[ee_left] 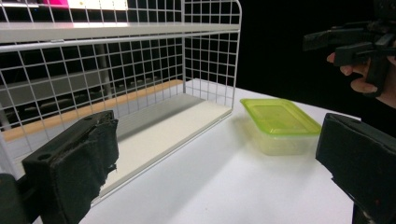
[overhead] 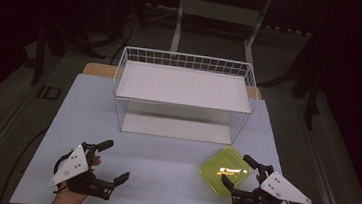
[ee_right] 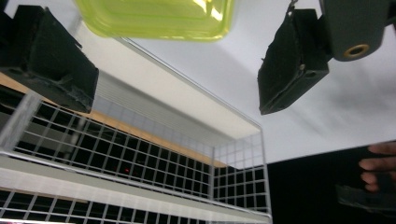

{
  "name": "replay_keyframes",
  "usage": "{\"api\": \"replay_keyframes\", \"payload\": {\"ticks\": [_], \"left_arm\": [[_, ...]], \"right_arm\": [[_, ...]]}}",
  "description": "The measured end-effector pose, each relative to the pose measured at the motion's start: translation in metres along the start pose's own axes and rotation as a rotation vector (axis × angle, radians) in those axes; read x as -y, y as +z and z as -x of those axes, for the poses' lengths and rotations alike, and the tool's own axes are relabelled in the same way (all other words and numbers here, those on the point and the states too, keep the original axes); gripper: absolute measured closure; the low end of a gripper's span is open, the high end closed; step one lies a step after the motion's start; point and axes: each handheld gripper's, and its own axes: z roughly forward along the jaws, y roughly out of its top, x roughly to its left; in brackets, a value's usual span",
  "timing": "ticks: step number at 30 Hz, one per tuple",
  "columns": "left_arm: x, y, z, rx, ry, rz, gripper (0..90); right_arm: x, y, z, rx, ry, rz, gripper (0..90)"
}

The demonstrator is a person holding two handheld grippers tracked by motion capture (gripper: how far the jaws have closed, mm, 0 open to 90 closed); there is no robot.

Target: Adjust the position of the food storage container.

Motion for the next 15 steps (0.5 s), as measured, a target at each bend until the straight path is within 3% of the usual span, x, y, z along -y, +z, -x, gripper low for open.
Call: {"api": "replay_keyframes", "payload": {"ticks": [5,8,10,12,15], "left_arm": [[0.000,-0.002,-0.002,-0.008,0.001,0.005,0.0],[-0.001,-0.002,-0.001,-0.005,0.005,0.005,0.0],[0.000,0.000,-0.001,0.002,0.003,-0.006,0.0],[0.001,0.001,-0.001,0.003,0.001,-0.013,0.0],[0.002,0.003,-0.001,0.008,-0.003,-0.013,0.0]], "right_arm": [[-0.002,0.001,-0.003,-0.022,0.013,-0.010,12.5],[-0.004,0.001,-0.003,-0.012,0.011,-0.017,12.5],[-0.009,0.000,0.000,-0.025,0.040,-0.024,12.0],[-0.012,0.000,0.000,0.025,0.047,-0.039,12.0],[-0.015,-0.004,0.002,-0.019,0.044,-0.043,12.3]]}}
